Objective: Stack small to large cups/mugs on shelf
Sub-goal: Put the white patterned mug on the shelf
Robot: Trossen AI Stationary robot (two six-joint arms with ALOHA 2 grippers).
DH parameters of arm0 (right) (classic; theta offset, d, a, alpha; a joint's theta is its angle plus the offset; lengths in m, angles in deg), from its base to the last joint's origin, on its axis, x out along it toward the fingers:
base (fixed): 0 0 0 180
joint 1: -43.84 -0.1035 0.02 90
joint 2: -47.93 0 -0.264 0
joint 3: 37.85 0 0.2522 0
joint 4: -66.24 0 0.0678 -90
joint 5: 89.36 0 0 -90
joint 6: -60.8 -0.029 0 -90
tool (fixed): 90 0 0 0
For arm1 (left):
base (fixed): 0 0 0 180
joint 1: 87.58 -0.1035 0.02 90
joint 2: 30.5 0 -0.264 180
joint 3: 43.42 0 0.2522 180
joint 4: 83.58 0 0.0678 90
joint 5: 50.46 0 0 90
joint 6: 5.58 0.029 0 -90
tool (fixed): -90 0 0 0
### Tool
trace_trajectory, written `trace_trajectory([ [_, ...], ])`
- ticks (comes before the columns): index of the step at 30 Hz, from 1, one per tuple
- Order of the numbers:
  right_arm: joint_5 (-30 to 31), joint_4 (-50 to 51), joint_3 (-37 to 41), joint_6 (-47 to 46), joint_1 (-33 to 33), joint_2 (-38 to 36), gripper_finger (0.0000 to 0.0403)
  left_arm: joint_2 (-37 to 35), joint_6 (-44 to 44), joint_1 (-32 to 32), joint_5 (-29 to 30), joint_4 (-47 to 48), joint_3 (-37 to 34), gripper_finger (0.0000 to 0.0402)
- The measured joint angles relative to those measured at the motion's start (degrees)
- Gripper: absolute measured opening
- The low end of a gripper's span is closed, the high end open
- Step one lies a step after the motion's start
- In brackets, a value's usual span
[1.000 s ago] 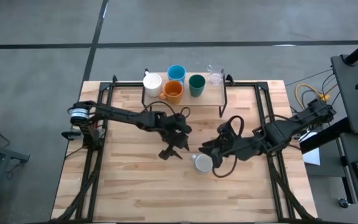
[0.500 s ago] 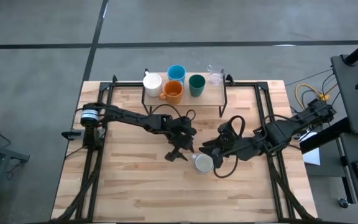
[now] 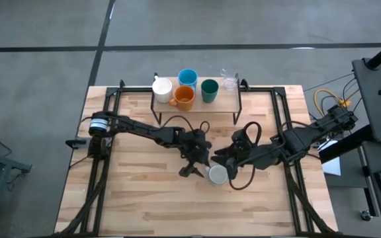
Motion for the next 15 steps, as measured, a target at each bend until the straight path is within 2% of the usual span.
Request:
trace_trajectory([
  [9,0.0,-0.5,-1.3,2.0,-0.2,-0.1,0.0160,1.9,-4.4,0.4,0.3,-2.2,0.2,0.0223],
  [11,0.0,-0.5,-1.3,2.1,-0.2,-0.1,0.0160,1.9,-6.3,0.4,2.3,-3.4,0.3,0.0220],
  [15,0.0,-0.5,-1.3,2.1,-0.2,-0.1,0.0160,1.9,-7.4,0.4,5.5,-3.9,0.4,0.0181],
])
